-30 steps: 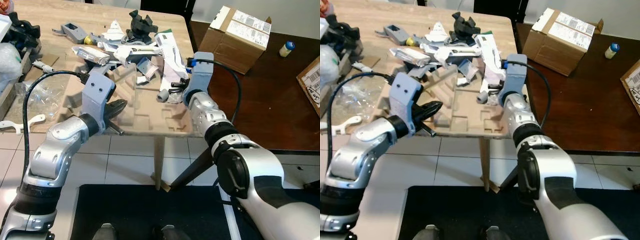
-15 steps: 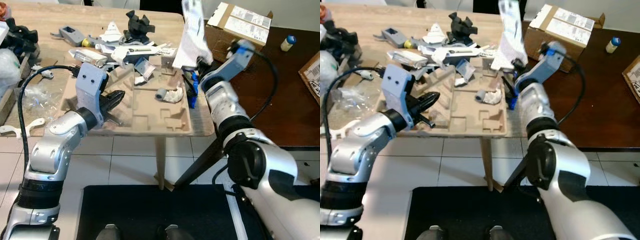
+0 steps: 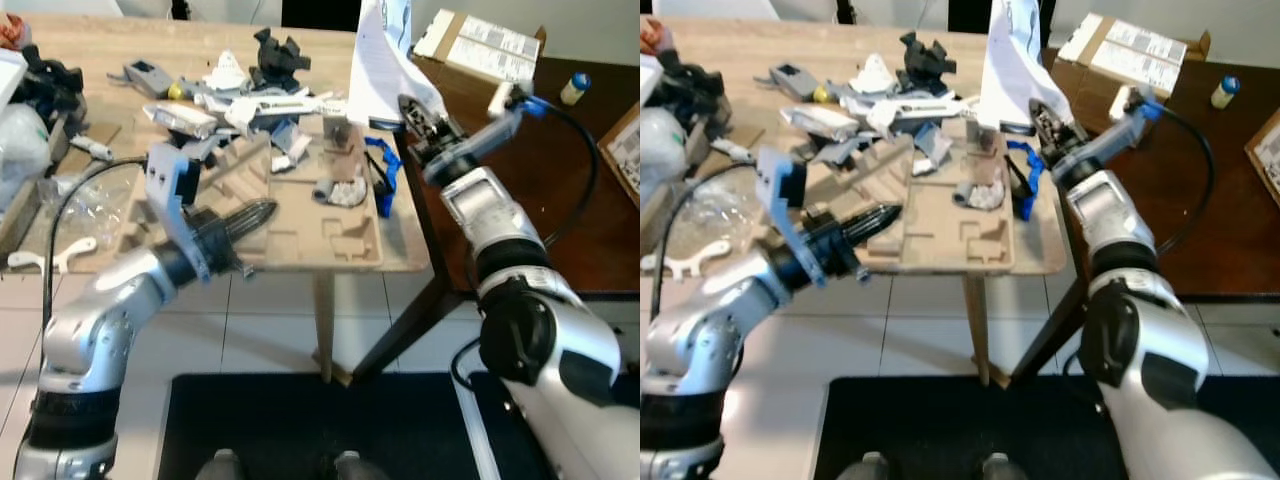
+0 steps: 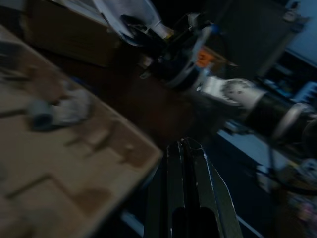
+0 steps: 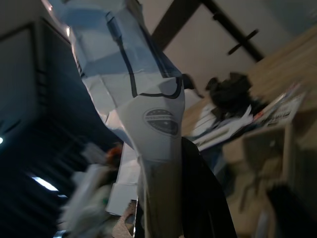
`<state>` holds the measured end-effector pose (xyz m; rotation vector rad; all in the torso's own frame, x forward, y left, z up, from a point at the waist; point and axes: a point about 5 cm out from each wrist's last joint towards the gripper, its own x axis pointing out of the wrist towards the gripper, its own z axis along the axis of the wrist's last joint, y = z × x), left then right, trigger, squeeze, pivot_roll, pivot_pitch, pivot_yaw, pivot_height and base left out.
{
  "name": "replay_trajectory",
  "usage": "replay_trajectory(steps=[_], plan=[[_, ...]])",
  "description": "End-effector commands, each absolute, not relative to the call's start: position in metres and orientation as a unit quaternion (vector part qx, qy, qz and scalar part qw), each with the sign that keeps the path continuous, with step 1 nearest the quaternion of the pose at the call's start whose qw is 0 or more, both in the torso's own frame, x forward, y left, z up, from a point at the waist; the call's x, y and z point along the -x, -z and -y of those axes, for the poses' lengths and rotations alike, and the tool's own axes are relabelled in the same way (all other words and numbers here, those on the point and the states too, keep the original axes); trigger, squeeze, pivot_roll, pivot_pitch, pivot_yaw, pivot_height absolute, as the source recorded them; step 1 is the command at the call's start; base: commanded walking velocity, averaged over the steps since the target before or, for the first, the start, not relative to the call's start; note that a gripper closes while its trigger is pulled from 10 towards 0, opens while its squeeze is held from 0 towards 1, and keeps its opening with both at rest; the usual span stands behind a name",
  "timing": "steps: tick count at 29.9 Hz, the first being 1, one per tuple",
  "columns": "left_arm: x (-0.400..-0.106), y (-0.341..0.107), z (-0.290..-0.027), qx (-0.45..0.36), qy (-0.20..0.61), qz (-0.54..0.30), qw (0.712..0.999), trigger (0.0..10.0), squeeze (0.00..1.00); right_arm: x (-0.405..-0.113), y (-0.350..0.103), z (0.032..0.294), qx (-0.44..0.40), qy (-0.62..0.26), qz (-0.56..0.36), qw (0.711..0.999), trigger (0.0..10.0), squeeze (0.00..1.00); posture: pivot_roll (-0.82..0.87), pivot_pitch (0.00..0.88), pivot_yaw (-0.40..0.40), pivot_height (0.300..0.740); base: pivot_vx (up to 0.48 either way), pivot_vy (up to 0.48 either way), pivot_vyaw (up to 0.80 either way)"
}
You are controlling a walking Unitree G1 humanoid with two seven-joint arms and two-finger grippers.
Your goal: Picking trash to rubbish bin
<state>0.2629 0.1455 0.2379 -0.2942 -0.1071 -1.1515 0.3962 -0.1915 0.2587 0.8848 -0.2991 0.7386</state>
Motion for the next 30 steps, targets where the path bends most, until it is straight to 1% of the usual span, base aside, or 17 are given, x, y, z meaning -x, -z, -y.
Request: replay_trajectory(steps=[1, 3, 4, 5, 8, 9, 10, 14, 15, 17, 18, 22, 23, 26, 28, 29, 30], plan=[[-0.252, -0.235, -0.142, 0.139, 0.579, 0.035, 0.803, 10.0, 0.0, -0.386, -0.262, 0.198, -0.425, -0.391, 0.152, 0.802, 0.0, 0.0, 0.03, 0.146, -0.053, 0.74, 0.0, 0.0, 0.0], [-0.242, -0.231, -0.141, 0.141, 0.606, 0.018, 0.782, 10.0, 0.0, -0.373, -0.256, 0.201, -0.426, -0.431, 0.143, 0.782, 0.0, 0.0, 0.03, 0.146, -0.056, 0.74, 0.0, 0.0, 0.0], [-0.242, -0.231, -0.141, 0.141, 0.606, 0.018, 0.782, 10.0, 0.0, -0.373, -0.256, 0.201, -0.426, -0.431, 0.143, 0.782, 0.0, 0.0, 0.03, 0.146, -0.056, 0.74, 0.0, 0.0, 0.0], [-0.239, -0.229, -0.141, 0.139, 0.616, 0.009, 0.775, 10.0, 0.0, -0.365, -0.25, 0.201, -0.414, -0.459, 0.13, 0.776, 0.0, 0.0, 0.03, 0.146, -0.056, 0.74, 0.0, 0.0, 0.0], [-0.23, -0.215, -0.144, 0.097, 0.629, -0.037, 0.771, 10.0, 0.0, -0.333, -0.232, 0.191, -0.357, -0.556, 0.06, 0.748, 0.0, 0.0, 0.03, 0.147, -0.053, 0.74, 0.0, 0.0, 0.0], [-0.23, -0.215, -0.144, 0.097, 0.629, -0.037, 0.771, 10.0, 0.0, -0.333, -0.232, 0.191, -0.357, -0.556, 0.06, 0.748, 0.0, 0.0, 0.03, 0.147, -0.053, 0.74, 0.0, 0.0, 0.0], [-0.228, -0.212, -0.145, 0.086, 0.632, -0.051, 0.769, 10.0, 0.0, -0.326, -0.229, 0.189, -0.352, -0.573, 0.046, 0.739, 0.0, 0.0, 0.02, 0.146, -0.052, 0.74, 0.0, 0.0, 0.0], [-0.221, -0.18, -0.151, 0.011, 0.627, -0.144, 0.765, 10.0, 0.0, -0.3, -0.211, 0.182, -0.317, -0.624, -0.027, 0.714, 0.0, 0.0, 0.02, 0.143, -0.049, 0.74, 0.0, 0.0, 0.0], [-0.221, -0.18, -0.151, 0.011, 0.627, -0.144, 0.765, 10.0, 0.0, -0.3, -0.211, 0.182, -0.317, -0.624, -0.027, 0.714, 0.0, 0.0, 0.02, 0.143, -0.049, 0.74, 0.0, 0.0, 0.0], [-0.222, -0.167, -0.154, -0.019, 0.612, -0.167, 0.773, 10.0, 0.0, -0.29, -0.205, 0.179, -0.298, -0.637, -0.054, 0.709, 0.0, 0.0, 0.02, 0.145, -0.049, 0.74, 0.0, 0.0, 0.0], [-0.225, -0.158, -0.156, -0.035, 0.595, -0.178, 0.783, 10.0, 0.0, -0.283, -0.201, 0.178, -0.284, -0.646, -0.074, 0.704, 0.0, 0.0, 0.02, 0.145, -0.049, 0.74, 0.0, 0.0, 0.0], [-0.226, -0.146, -0.158, -0.053, 0.579, -0.194, 0.79, 10.0, 0.0, -0.272, -0.194, 0.177, -0.269, -0.659, -0.104, 0.695, 0.0, 0.0, 0.02, 0.147, -0.049, 0.74, 0.0, 0.0, 0.0], [-0.225, -0.139, -0.158, -0.06, 0.574, -0.204, 0.791, 10.0, 0.0, -0.268, -0.191, 0.177, -0.265, -0.665, -0.119, 0.688, 0.0, 0.0, 0.02, 0.147, -0.049, 0.74, 0.0, 0.0, 0.0], [-0.224, -0.133, -0.16, -0.065, 0.57, -0.217, 0.79, 10.0, 0.0, -0.264, -0.186, 0.177, -0.255, -0.67, -0.138, 0.683, 0.0, 0.0, 0.02, 0.148, -0.049, 0.74, 0.0, 0.0, 0.0], [-0.222, -0.126, -0.162, -0.075, 0.565, -0.234, 0.788, 10.0, 0.0, -0.261, -0.179, 0.176, -0.24, -0.671, -0.16, 0.683, 0.0, 0.0, 0.02, 0.148, -0.049, 0.74, 0.0, 0.0, 0.0], [-0.221, -0.118, -0.165, -0.085, 0.557, -0.252, 0.787, 10.0, 0.0, -0.26, -0.17, 0.176, -0.224, -0.663, -0.178, 0.692, 0.0, 0.0, 0.02, 0.148, -0.049, 0.74, 0.0, 0.0, 0.0], [-0.221, -0.118, -0.165, -0.085, 0.557, -0.252, 0.787, 10.0, 0.0, -0.26, -0.17, 0.176, -0.224, -0.663, -0.178, 0.692, 0.0, 0.0, 0.02, 0.148, -0.049, 0.74, 0.0, 0.0, 0.0]])
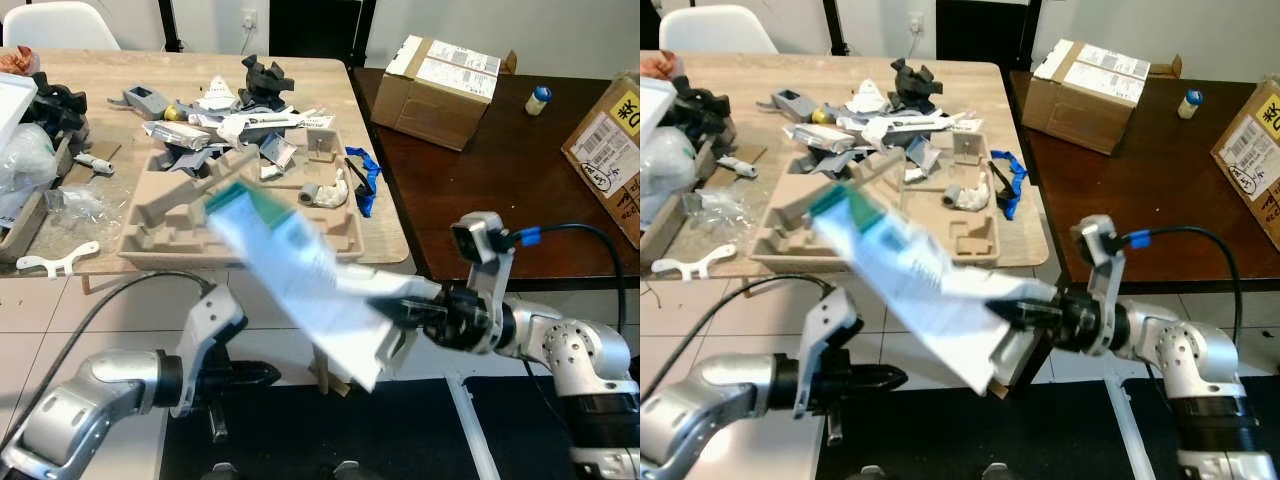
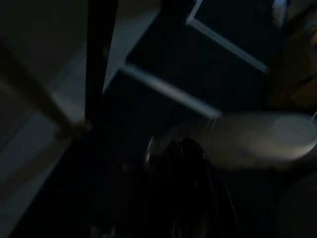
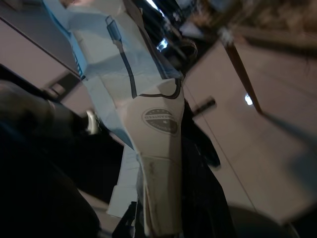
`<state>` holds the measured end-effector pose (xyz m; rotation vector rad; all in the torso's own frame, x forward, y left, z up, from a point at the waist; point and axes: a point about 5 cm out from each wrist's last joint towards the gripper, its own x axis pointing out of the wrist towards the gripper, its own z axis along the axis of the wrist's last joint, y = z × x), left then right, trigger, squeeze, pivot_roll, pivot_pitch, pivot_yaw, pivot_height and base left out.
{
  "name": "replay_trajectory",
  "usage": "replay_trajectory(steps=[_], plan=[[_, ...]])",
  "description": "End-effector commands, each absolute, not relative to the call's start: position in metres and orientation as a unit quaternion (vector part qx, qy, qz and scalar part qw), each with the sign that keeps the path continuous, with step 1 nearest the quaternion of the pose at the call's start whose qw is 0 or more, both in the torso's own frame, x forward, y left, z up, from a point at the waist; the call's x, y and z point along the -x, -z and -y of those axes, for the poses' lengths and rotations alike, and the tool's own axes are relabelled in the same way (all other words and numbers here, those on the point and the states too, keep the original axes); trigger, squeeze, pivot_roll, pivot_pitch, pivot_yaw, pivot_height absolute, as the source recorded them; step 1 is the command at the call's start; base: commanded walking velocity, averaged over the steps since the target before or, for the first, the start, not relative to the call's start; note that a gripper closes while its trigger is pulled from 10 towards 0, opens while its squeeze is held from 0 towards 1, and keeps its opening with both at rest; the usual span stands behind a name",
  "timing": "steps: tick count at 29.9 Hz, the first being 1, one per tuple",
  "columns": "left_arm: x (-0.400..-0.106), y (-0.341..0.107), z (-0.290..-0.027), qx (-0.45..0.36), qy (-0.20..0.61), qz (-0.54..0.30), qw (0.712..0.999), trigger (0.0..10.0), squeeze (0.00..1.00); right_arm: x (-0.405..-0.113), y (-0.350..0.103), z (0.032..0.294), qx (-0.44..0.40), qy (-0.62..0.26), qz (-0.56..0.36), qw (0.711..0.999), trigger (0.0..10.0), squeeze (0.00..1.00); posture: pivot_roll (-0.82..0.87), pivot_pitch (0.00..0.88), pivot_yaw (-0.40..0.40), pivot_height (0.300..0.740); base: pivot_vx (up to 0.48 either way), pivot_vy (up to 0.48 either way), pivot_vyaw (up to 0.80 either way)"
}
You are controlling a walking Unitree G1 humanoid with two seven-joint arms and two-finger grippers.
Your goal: Picking trash to rubbish bin
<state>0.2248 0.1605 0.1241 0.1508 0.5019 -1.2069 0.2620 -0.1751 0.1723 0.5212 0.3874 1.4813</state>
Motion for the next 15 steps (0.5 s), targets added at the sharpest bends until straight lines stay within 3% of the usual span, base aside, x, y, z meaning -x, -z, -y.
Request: replay_trajectory(steps=[1, 2, 3, 7, 14, 15], plan=[[-0.22, -0.112, -0.168, -0.094, 0.55, -0.264, 0.787, 10.0, 0.0, -0.261, -0.163, 0.177, -0.213, -0.652, -0.192, 0.702, 0.0, 0.0, 0.02, 0.148, -0.05, 0.74, 0.0, 0.0, 0.0], [-0.22, -0.112, -0.168, -0.094, 0.55, -0.264, 0.787, 10.0, 0.0, -0.261, -0.163, 0.177, -0.213, -0.652, -0.192, 0.702, 0.0, 0.0, 0.02, 0.148, -0.05, 0.74, 0.0, 0.0, 0.0], [-0.22, -0.104, -0.173, -0.108, 0.535, -0.283, 0.788, 10.0, 0.0, -0.264, -0.152, 0.179, -0.184, -0.631, -0.213, 0.723, 0.0, 0.0, 0.02, 0.149, -0.049, 0.74, 0.0, 0.0, 0.0], [-0.215, -0.074, -0.193, -0.164, 0.489, -0.342, 0.786, 10.0, 0.0, -0.263, -0.11, 0.195, -0.029, -0.574, -0.301, 0.761, 0.0, 0.0, 0.02, 0.148, -0.049, 0.74, 0.0, 0.0, 0.0], [-0.222, -0.037, -0.212, -0.182, 0.354, -0.381, 0.835, 10.0, 0.0, -0.273, -0.069, 0.208, 0.112, -0.463, -0.349, 0.807, 0.0, 0.0, 0.02, 0.139, -0.047, 0.74, 0.0, 0.0, 0.0], [-0.226, -0.025, -0.218, -0.171, 0.291, -0.382, 0.86, 10.0, 0.0, -0.28, -0.057, 0.214, 0.136, -0.398, -0.351, 0.837, 0.0, 0.0, 0.02, 0.137, -0.049, 0.74, 0.0, 0.0, 0.0]])
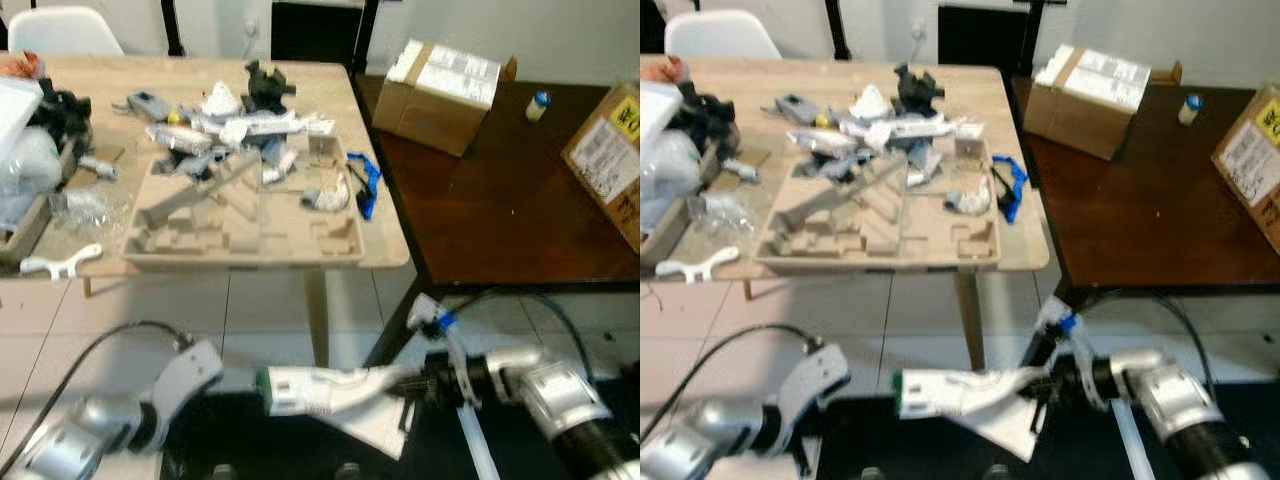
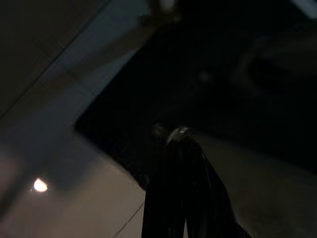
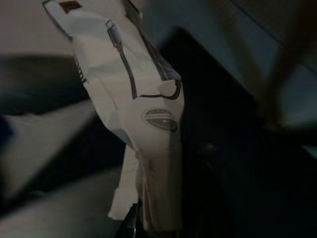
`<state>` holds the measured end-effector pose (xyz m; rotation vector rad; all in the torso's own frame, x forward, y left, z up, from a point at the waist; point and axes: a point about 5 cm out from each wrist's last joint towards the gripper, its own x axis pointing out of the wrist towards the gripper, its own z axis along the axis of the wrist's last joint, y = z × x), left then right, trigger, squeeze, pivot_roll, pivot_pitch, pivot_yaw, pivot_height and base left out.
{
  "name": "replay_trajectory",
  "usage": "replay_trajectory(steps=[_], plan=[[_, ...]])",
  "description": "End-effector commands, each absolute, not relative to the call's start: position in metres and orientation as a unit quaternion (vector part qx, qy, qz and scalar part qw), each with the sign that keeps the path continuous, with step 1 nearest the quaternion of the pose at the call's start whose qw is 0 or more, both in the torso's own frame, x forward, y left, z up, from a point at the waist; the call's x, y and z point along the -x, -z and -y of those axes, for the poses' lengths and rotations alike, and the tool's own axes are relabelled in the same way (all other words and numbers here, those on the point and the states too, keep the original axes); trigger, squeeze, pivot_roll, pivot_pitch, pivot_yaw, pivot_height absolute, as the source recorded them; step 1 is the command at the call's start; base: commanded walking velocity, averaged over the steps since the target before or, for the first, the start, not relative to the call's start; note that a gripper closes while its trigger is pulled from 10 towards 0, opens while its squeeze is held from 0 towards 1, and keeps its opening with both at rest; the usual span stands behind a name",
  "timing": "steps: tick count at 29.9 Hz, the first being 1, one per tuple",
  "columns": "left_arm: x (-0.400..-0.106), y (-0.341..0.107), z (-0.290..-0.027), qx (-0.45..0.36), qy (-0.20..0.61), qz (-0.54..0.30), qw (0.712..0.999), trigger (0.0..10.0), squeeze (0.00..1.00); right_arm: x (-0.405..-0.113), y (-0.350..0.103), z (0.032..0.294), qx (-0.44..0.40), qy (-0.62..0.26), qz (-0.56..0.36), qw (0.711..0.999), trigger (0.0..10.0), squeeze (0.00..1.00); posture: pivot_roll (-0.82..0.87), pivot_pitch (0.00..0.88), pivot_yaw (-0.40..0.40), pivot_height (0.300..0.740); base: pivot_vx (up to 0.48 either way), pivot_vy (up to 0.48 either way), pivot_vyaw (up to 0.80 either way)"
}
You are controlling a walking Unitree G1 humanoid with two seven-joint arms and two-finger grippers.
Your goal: Picking trash to rubbish bin
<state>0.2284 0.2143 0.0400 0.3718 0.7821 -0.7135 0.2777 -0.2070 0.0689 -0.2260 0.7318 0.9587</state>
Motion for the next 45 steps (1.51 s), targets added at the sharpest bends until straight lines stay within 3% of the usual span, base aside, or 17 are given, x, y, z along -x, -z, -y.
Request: replay_trajectory(steps=[1, 5, 8, 14, 16, 20, 29, 30, 40, 45], plan=[[-0.228, -0.021, -0.22, -0.155, 0.26, -0.374, 0.876, 10.0, 0.0, -0.282, -0.05, 0.217, 0.139, -0.363, -0.352, 0.852, 0.0, 0.0, 0.02, 0.13, -0.05, 0.74, 0.0, 0.0, 0.0], [-0.232, -0.014, -0.223, -0.126, 0.21, -0.359, 0.901, 10.0, 0.0, -0.284, -0.04, 0.222, 0.149, -0.308, -0.348, 0.873, 0.0, 0.0, 0.01, 0.129, -0.05, 0.74, 0.0, 0.0, 0.0], [-0.23, 0.007, -0.225, -0.069, 0.132, -0.368, 0.918, 10.0, 0.0, -0.279, -0.018, 0.23, 0.166, -0.214, -0.355, 0.895, 0.0, 0.0, 0.01, 0.111, -0.041, 0.74, 0.0, 0.0, 0.0], [-0.214, 0.041, -0.211, -0.012, 0.087, -0.404, 0.91, 10.0, 0.0, -0.252, 0.022, 0.227, 0.139, -0.13, -0.395, 0.899, 0.0, 0.0, 0.01, 0.089, -0.034, 0.74, 0.0, 0.0, 0.0], [-0.21, 0.051, -0.21, 0.046, 0.02, -0.409, 0.911, 10.0, 0.0, -0.238, 0.038, 0.221, 0.1, -0.089, -0.408, 0.903, 0.0, 0.0, 0.0, 0.074, -0.027, 0.74, 0.0, 0.0, 0.0], [-0.206, 0.057, -0.214, 0.059, -0.05, -0.406, 0.91, 10.0, 0.0, -0.225, 0.051, 0.216, 0.049, -0.03, -0.416, 0.907, 0.0, 0.0, -0.01, 0.057, -0.014, 0.74, 0.0, 0.0, 0.0], [-0.203, 0.064, -0.201, 0.055, -0.025, -0.409, 0.91, 10.0, 0.0, -0.205, 0.067, 0.209, 0.023, 0.011, -0.444, 0.896, 0.0, 0.0, -0.01, 0.047, -0.006, 0.74, 0.0, 0.0, 0.0], [-0.203, 0.065, -0.201, 0.061, -0.028, -0.409, 0.91, 10.0, 0.0, -0.203, 0.069, 0.208, 0.027, 0.01, -0.449, 0.893, 10.0, 0.0, -0.01, 0.047, -0.007, 0.74, 0.0, 0.0, 0.0], [-0.208, 0.064, -0.194, 0.072, -0.032, -0.39, 0.918, 10.0, 0.0, -0.195, 0.076, 0.199, 0.036, -0.007, -0.458, 0.888, 10.0, 0.0, -0.01, 0.062, -0.022, 0.74, 0.0, 0.0, 0.0], [-0.201, 0.068, -0.185, 0.0, 0.035, -0.394, 0.918, 10.0, 0.0, -0.189, 0.08, 0.196, 0.033, -0.004, -0.474, 0.88, 10.0, 0.0, -0.01, 0.069, -0.026, 0.74, 0.0, 0.0, -0.32]])
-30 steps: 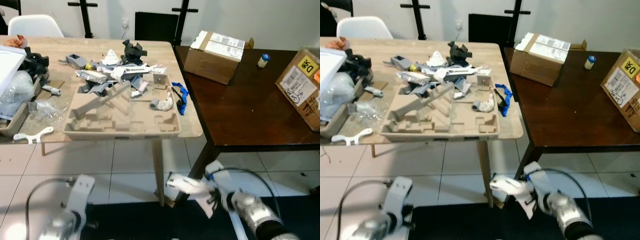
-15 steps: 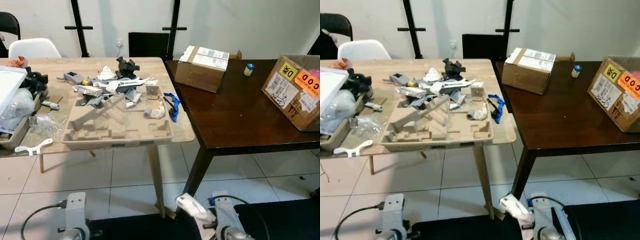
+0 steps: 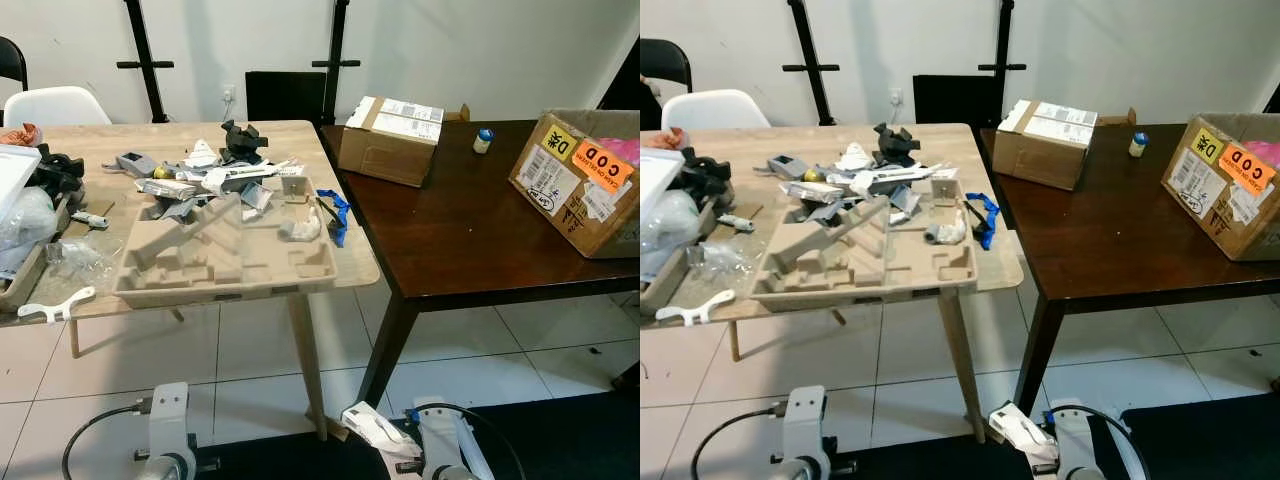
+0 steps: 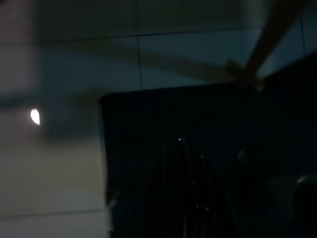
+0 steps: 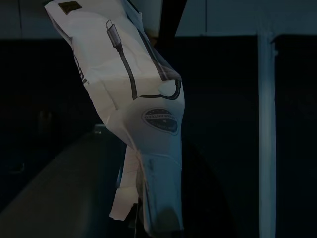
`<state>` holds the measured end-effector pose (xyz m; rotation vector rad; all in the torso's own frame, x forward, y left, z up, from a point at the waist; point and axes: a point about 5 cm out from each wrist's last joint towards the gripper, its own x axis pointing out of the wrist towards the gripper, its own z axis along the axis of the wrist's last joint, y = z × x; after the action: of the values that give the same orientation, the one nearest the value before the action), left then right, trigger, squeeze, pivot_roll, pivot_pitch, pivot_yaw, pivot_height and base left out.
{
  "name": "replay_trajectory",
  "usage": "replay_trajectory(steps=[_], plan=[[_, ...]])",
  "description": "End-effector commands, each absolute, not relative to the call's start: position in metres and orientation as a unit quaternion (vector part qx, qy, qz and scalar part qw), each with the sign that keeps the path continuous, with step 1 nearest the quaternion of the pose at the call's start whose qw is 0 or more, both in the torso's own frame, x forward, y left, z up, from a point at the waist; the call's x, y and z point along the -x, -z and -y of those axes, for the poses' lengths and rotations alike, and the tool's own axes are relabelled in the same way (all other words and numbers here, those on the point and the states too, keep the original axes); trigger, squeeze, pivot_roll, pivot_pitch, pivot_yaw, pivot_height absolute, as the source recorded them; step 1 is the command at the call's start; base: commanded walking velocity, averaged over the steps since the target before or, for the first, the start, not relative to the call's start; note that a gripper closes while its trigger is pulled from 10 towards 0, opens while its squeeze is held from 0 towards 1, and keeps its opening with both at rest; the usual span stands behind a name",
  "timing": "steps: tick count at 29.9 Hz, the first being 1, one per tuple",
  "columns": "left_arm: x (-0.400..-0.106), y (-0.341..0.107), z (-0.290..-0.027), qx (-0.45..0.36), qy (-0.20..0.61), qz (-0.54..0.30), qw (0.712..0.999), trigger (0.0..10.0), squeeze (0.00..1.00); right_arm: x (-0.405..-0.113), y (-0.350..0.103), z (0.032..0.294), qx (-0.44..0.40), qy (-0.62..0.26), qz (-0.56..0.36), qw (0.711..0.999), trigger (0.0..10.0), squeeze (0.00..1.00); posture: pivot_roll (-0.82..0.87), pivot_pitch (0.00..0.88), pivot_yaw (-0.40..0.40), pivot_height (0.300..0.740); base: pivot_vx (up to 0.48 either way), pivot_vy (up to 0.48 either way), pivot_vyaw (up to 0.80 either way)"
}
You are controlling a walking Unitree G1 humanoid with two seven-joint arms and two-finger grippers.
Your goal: Picking trash to rubbish bin
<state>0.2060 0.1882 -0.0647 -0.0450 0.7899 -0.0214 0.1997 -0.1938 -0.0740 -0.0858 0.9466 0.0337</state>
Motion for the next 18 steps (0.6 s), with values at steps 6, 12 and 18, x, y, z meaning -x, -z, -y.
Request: replay_trajectory(steps=[6, 12, 18], plan=[[-0.198, 0.07, -0.182, 0.0, 0.029, -0.391, 0.92, 10.0, 0.0, -0.184, 0.082, 0.197, 0.033, -0.003, -0.478, 0.878, 10.0, 0.0, -0.01, 0.08, -0.025, 0.74, 0.0, 0.0, -0.8], [-0.196, 0.071, -0.183, -0.007, 0.029, -0.393, 0.919, 10.0, 0.0, -0.178, 0.084, 0.202, 0.04, 0.003, -0.484, 0.874, 10.0, 0.0, -0.02, 0.083, -0.026, 0.74, 0.0, 0.0, -0.8], [-0.194, 0.072, -0.184, 0.005, 0.032, -0.39, 0.92, 10.0, 0.0, -0.174, 0.085, 0.209, 0.039, 0.024, -0.488, 0.872, 10.0, 0.0, -0.02, 0.093, -0.03, 0.74, 0.0, 0.0, -0.8]])
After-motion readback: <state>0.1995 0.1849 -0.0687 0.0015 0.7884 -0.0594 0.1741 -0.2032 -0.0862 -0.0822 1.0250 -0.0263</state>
